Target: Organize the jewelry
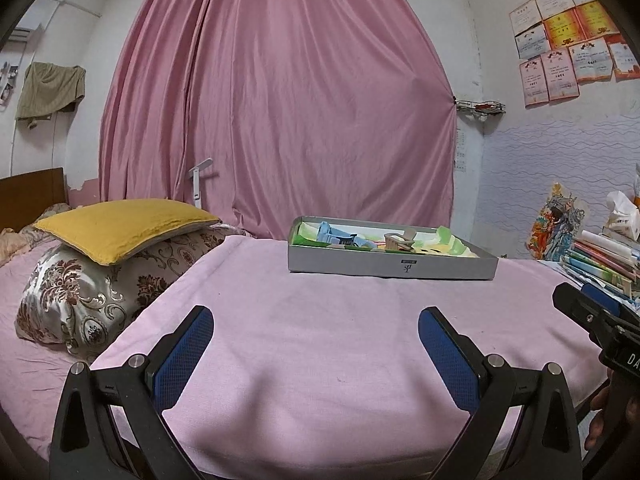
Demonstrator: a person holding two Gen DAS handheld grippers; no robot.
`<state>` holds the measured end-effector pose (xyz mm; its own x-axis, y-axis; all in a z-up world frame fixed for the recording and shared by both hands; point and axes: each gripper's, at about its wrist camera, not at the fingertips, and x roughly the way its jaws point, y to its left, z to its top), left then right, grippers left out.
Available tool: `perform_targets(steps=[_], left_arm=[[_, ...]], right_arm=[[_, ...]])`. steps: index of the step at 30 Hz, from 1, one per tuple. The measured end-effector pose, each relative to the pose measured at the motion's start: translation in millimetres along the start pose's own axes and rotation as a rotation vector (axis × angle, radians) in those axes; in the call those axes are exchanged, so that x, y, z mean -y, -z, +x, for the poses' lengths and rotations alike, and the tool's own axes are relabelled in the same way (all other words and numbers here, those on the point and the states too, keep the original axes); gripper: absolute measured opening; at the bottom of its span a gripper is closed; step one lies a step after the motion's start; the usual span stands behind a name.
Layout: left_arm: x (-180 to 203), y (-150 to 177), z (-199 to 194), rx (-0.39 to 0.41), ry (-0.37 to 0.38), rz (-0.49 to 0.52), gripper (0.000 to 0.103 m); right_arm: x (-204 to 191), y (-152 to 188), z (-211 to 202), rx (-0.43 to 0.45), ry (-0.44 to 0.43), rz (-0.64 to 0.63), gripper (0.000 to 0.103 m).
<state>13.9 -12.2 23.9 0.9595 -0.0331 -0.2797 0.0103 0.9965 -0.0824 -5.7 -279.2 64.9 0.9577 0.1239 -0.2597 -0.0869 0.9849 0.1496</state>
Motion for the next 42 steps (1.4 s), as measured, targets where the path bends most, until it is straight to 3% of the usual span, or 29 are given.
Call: perform_targets(steps=[42], left_arm=[[0.9, -0.2, 2.3, -0.009, -0.004, -0.003, 0.103]], right_arm=[[-3.7, 1.0, 0.8, -0.003, -0.009, -0.005, 0.102]])
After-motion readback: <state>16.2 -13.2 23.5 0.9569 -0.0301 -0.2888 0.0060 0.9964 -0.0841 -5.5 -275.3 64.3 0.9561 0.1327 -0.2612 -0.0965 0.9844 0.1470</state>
